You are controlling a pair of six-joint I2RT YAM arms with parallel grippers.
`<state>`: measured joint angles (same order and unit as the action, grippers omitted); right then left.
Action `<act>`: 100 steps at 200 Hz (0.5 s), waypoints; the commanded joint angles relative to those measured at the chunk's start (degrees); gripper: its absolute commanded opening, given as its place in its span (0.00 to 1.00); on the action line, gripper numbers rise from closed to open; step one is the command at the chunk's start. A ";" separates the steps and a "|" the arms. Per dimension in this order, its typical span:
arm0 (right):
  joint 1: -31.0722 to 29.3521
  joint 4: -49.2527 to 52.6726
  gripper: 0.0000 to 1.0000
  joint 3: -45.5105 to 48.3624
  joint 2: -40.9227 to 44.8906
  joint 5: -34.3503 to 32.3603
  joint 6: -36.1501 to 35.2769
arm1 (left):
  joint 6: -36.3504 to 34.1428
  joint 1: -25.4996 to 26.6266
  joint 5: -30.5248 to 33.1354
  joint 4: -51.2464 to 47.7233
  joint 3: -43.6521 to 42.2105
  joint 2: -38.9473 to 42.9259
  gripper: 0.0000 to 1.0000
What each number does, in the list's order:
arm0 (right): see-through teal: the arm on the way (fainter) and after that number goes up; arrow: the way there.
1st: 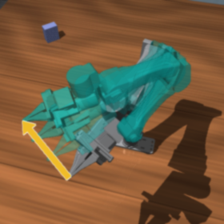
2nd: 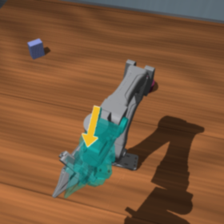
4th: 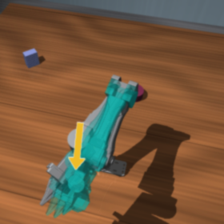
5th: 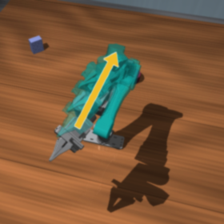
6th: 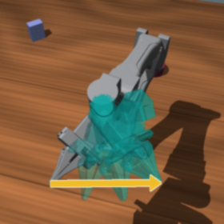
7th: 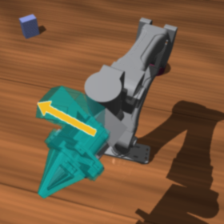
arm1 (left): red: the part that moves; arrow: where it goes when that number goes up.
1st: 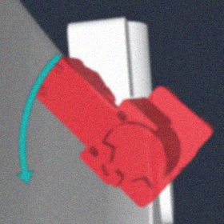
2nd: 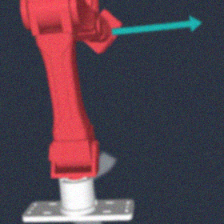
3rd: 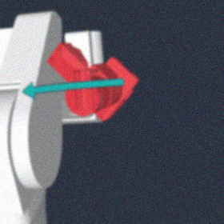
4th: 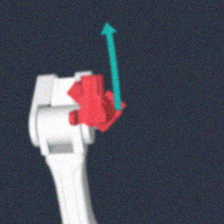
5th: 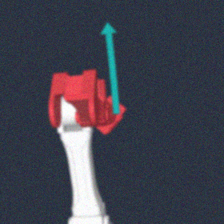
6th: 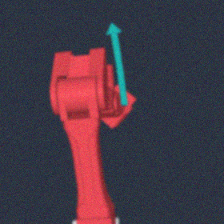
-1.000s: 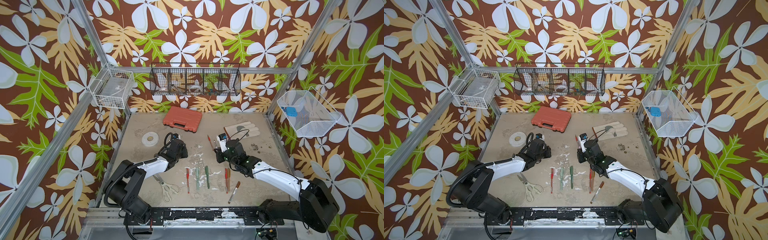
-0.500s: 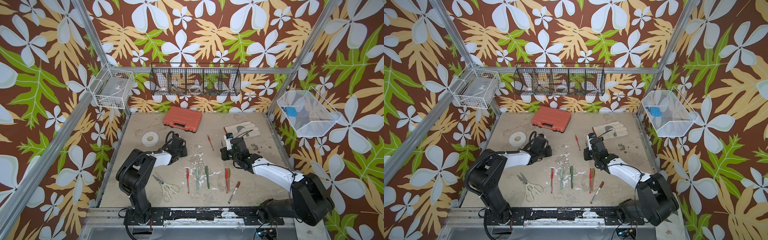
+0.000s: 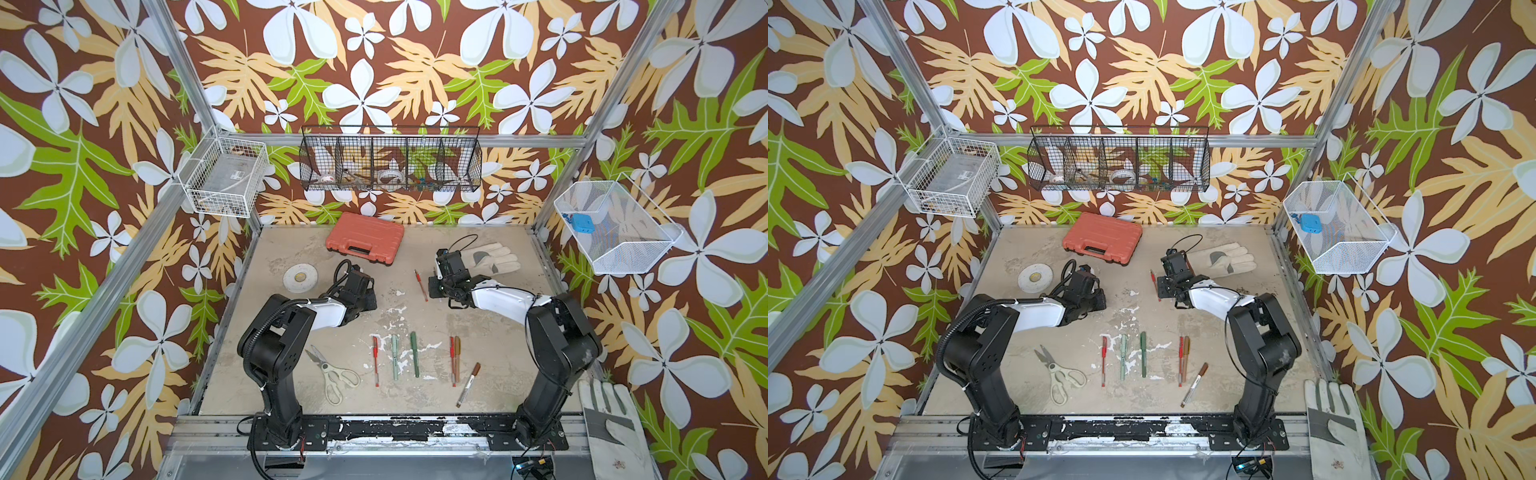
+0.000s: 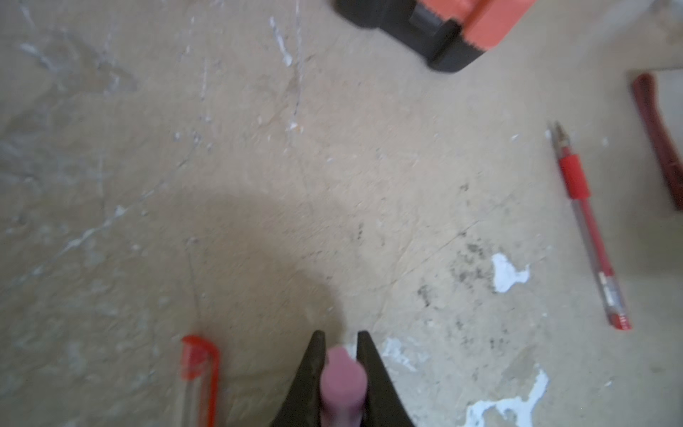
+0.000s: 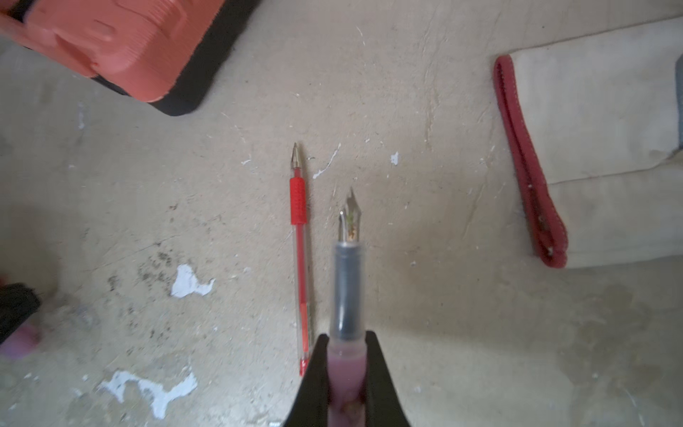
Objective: Open the pen caps
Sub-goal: 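Lower the uncapped pink pen and the cap apart toward the table with both grippers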
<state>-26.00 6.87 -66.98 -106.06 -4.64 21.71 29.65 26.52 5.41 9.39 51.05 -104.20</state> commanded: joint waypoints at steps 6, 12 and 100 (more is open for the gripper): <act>0.02 2.32 0.03 -3.41 -3.45 -2.16 -1.23 | -0.83 -0.10 2.90 -6.83 0.45 0.13 0.21; 0.06 2.26 0.04 -3.99 -4.04 -2.38 -1.36 | -0.91 -0.16 2.94 -6.77 0.33 0.37 0.23; 1.34 4.83 0.21 -9.55 -11.14 -1.85 -3.77 | 0.31 0.36 -4.14 0.60 -5.83 10.79 0.56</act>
<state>-25.26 10.61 -76.16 -116.55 -6.61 18.81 29.54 26.55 4.60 6.48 46.44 -95.83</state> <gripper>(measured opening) 0.186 0.562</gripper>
